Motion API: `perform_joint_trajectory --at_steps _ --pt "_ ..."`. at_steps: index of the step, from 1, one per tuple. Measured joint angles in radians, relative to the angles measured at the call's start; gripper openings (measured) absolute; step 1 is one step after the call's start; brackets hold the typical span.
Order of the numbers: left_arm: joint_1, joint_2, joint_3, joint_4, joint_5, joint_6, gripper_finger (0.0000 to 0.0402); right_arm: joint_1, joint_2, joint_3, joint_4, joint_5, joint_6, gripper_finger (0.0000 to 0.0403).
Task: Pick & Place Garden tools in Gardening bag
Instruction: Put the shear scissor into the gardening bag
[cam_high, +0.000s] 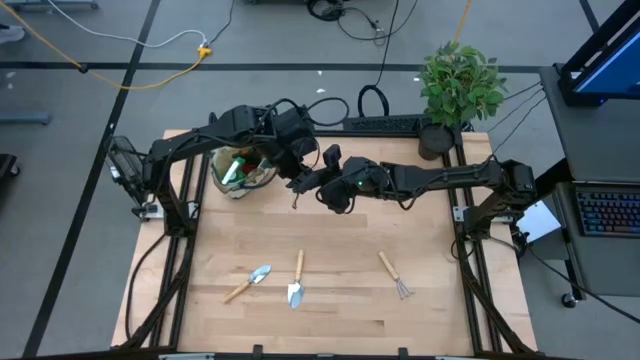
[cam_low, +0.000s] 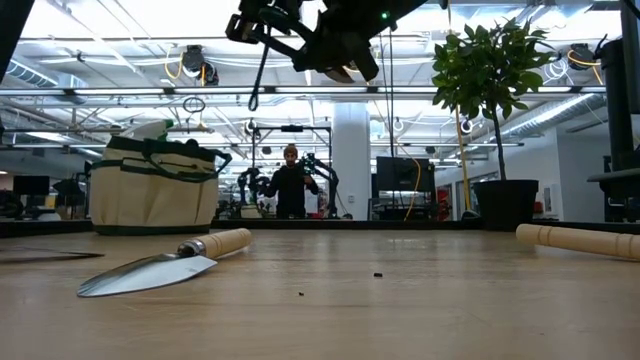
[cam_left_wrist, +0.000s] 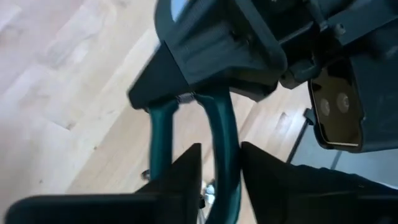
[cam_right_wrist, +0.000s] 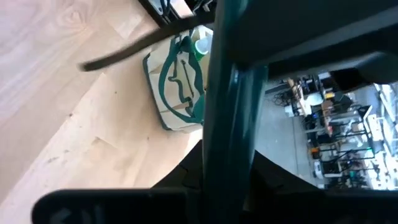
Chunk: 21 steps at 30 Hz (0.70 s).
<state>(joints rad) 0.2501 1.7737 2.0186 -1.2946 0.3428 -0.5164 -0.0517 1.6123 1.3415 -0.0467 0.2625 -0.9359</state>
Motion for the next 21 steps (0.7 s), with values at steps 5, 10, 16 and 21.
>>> perform_joint_trajectory --at_steps 5,10,16,21 --pt "0.022 -0.004 0.0 0.027 -0.009 0.067 0.0169 0.0 0.0 0.0 -0.047 -0.004 0.026 0.0042" --pt "0.047 -0.027 0.0 0.024 -0.058 0.166 0.0204 0.0 0.0 0.0 -0.093 -0.004 0.086 0.0042" --pt "0.079 -0.103 0.0 0.005 -0.202 0.286 0.0217 -0.007 0.0 0.0 -0.112 -0.006 0.18 0.0042" --pt "0.066 -0.173 0.0 -0.064 -0.326 0.284 0.0209 -0.025 -0.003 0.0 -0.172 -0.067 0.278 0.0042"
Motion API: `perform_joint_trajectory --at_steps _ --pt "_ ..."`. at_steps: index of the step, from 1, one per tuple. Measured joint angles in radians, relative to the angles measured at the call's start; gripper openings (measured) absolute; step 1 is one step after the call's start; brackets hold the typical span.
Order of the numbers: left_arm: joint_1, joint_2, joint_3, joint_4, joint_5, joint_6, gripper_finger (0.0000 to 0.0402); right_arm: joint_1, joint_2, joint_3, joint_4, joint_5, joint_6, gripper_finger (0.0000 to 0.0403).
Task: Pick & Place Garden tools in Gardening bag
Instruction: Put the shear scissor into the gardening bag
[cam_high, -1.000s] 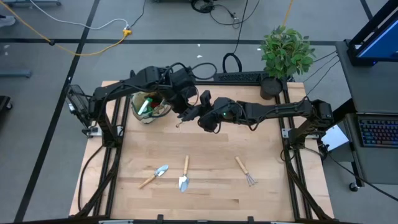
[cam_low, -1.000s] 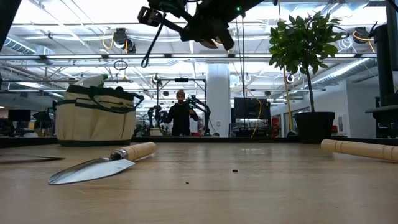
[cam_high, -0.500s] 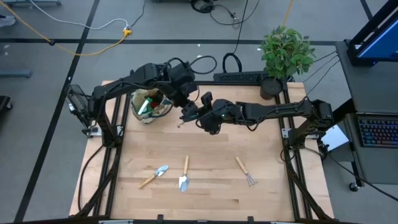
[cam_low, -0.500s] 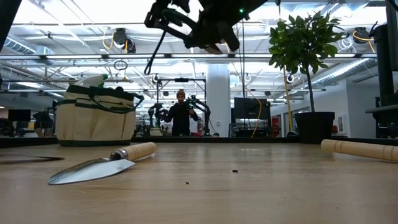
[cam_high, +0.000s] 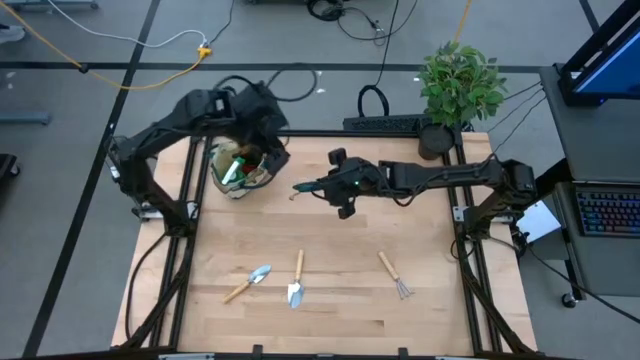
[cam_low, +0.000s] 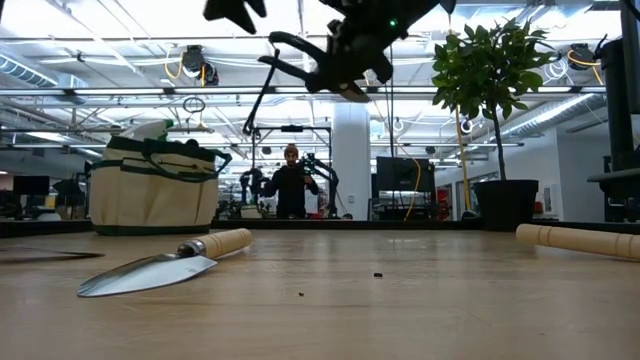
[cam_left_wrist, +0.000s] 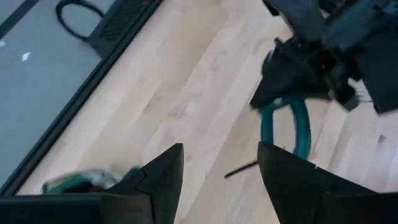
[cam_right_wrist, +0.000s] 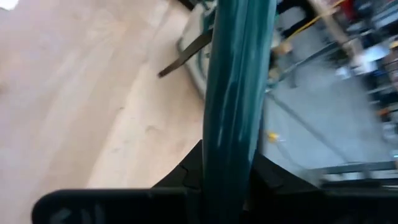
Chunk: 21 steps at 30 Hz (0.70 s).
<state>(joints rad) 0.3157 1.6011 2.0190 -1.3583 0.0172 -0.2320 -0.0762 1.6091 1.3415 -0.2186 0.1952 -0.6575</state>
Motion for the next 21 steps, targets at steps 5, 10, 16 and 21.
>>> perform_joint_trajectory --at_steps 5,10,16,21 --pt "-0.079 -0.035 -0.037 -0.037 -0.072 -0.052 0.0199 -0.019 -0.006 0.0 -0.05 -0.143 0.089 0.0042" --pt "-0.172 -0.047 -0.132 -0.03 -0.162 -0.067 0.0199 -0.049 -0.006 0.0 -0.033 -0.284 0.145 0.0042" --pt "-0.228 -0.094 -0.253 0.058 -0.204 -0.103 0.02 -0.109 -0.006 0.0 0.024 -0.454 0.249 0.0042" --pt "-0.24 -0.188 -0.394 0.214 -0.212 -0.122 0.02 -0.162 -0.006 0.0 0.097 -0.61 0.351 0.0042"
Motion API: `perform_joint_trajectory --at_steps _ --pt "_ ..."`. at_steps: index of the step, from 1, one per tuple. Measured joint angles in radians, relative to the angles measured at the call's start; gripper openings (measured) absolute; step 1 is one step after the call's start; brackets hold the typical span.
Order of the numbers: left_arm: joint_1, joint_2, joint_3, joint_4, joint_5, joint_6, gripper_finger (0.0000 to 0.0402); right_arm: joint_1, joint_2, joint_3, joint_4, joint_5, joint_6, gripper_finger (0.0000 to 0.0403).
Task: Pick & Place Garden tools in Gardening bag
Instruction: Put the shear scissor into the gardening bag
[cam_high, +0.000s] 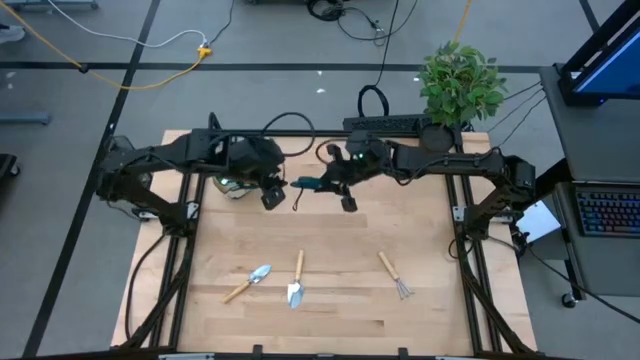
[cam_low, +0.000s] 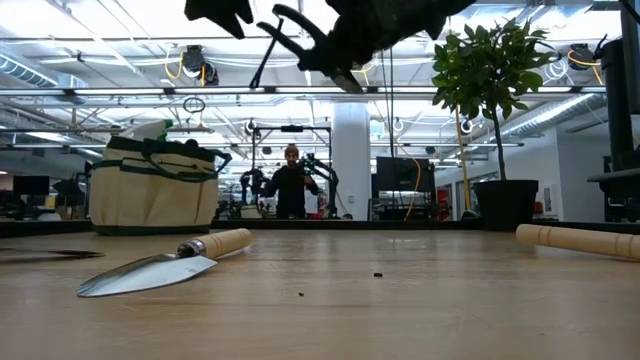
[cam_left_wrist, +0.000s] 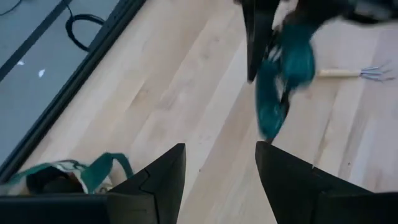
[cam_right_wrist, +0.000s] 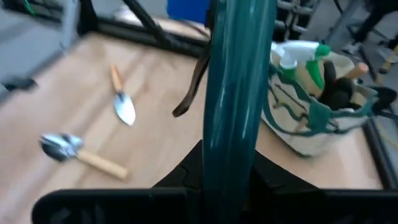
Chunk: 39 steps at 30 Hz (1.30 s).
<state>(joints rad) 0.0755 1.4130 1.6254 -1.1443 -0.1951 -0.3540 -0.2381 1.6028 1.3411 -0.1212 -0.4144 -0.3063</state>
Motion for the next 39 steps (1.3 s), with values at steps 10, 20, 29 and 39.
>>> perform_joint_trajectory --at_steps 10,20,29,39 --pt "-0.012 -0.219 -0.361 0.556 -0.073 0.057 0.02 -0.064 -0.001 0.0 0.308 -0.243 0.302 0.0042" --pt "-0.012 -0.262 -0.449 0.78 -0.047 0.136 0.02 -0.066 -0.001 0.0 0.404 -0.243 0.4 0.0042" --pt "-0.012 -0.264 -0.451 0.765 0.069 0.161 0.02 -0.07 -0.001 0.0 0.349 -0.244 0.426 0.0042" --pt "-0.01 -0.262 -0.451 0.8 0.092 0.202 0.02 -0.076 0.0 0.0 0.384 -0.242 0.421 0.0042"
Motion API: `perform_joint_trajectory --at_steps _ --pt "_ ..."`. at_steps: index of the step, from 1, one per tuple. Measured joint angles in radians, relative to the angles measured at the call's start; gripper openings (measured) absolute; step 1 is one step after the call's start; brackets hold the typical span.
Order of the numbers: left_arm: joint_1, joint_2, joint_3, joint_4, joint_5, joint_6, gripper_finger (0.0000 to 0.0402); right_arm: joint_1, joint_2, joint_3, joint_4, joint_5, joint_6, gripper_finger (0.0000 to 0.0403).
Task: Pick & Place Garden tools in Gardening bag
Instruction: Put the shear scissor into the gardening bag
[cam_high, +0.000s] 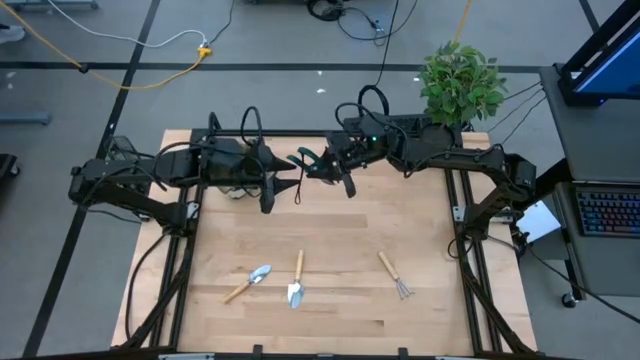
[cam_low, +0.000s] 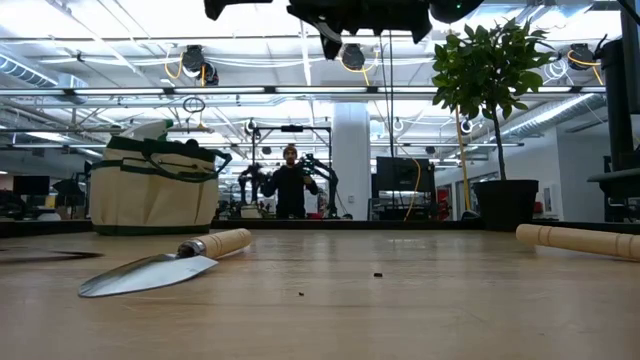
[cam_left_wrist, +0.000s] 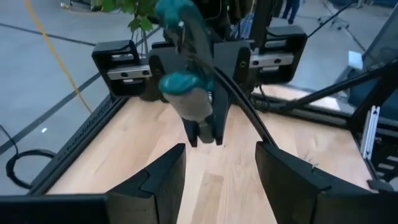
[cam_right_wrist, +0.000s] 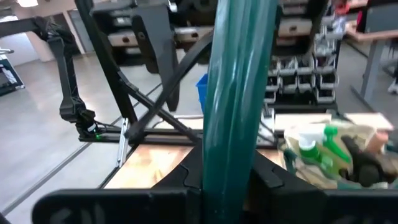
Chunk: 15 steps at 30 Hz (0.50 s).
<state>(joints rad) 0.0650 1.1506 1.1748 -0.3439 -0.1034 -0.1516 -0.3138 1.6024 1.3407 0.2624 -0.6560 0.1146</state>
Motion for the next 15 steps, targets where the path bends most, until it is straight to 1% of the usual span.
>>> perform_joint_trajectory --at_steps 4,7,13,15 --pt "0.0 0.008 0.0 0.05 0.001 0.0 0.02 0.0 0.0 0.0 0.054 0.0 -0.003 0.0042" --pt "0.0 0.007 0.001 0.118 0.002 0.012 0.02 0.0 0.0 0.0 0.086 0.001 -0.003 0.0042" --pt "0.0 0.006 0.001 0.132 0.015 0.0 0.02 0.0 0.0 0.0 0.115 0.006 -0.018 0.0042" --pt "0.0 0.001 0.001 0.132 0.017 -0.007 0.02 0.0 0.0 0.0 0.116 0.023 -0.027 0.0042"
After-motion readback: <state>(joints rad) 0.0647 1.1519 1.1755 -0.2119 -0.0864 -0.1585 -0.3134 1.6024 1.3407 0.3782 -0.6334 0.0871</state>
